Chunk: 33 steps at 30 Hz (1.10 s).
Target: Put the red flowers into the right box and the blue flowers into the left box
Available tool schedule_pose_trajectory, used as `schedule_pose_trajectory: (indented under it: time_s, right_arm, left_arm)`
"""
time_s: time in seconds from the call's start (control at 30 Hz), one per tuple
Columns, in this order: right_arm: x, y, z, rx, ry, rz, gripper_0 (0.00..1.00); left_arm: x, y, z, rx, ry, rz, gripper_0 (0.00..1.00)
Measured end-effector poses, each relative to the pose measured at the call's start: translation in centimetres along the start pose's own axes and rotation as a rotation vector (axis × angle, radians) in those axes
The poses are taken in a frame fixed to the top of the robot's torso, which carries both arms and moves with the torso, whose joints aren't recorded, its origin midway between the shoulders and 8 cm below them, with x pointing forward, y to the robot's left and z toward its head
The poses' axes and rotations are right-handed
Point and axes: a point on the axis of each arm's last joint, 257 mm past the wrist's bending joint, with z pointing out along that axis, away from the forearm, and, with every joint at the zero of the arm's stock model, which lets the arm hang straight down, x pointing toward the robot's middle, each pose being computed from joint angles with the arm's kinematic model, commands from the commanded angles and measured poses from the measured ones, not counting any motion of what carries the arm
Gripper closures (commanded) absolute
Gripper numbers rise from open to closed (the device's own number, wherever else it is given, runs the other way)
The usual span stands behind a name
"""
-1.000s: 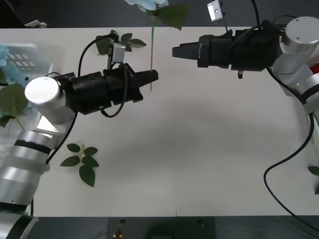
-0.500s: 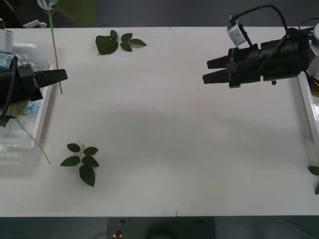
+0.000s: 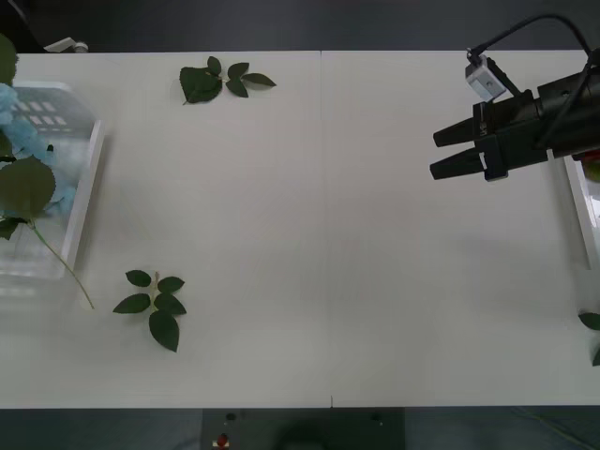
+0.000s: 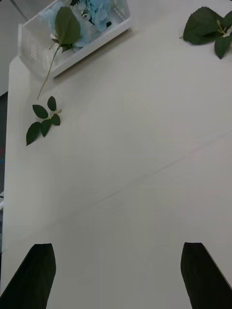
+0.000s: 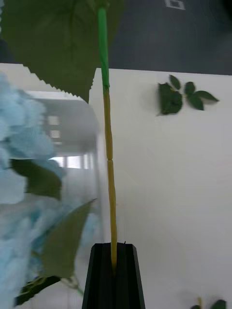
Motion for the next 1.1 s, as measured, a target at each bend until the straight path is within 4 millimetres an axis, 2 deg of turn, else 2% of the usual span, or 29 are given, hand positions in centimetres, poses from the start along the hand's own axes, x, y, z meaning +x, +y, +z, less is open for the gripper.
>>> schedule_pose_trajectory:
  time_s: [0.23, 0.33, 0.47, 0.57, 0.7, 1.03, 1.1]
  right_arm:
    - [0.3, 0.3, 0.1, -0.006, 0.011, -0.005, 0.25]
    - [0.2, -0.1, 0.2, 0.008, 0.007, -0.003, 0.25]
    - [1.0, -0.4, 0.9, 0.027, 0.017, 0.005, 0.25]
    - [1.5, 0.0, 1.8, 0.022, 0.028, 0.0, 0.25]
    - [1.6, 0.7, 2.3, 0.006, 0.036, -0.01, 0.25]
    - [1.3, 0.1, 2.3, 0.03, 0.025, -0.011, 0.25]
    - [1.3, 0.1, 2.3, 0.028, 0.026, -0.01, 0.25]
  left_arm:
    - [-0.5, 8.3, -4.4, -0.259, -0.005, 0.034, 1.0]
    - [-0.2, 10.5, -5.6, -0.338, -0.003, 0.043, 1.0]
    - [1.7, 12.5, -6.1, -0.419, 0.047, 0.073, 1.0]
    - [3.4, 13.0, -5.6, -0.448, 0.096, 0.106, 1.0]
    - [5.6, 12.2, -4.2, -0.437, 0.162, 0.142, 1.0]
    - [8.6, 10.4, -0.9, -0.413, 0.212, 0.179, 1.0]
    - [9.2, 10.1, -0.4, -0.402, 0.226, 0.179, 0.88]
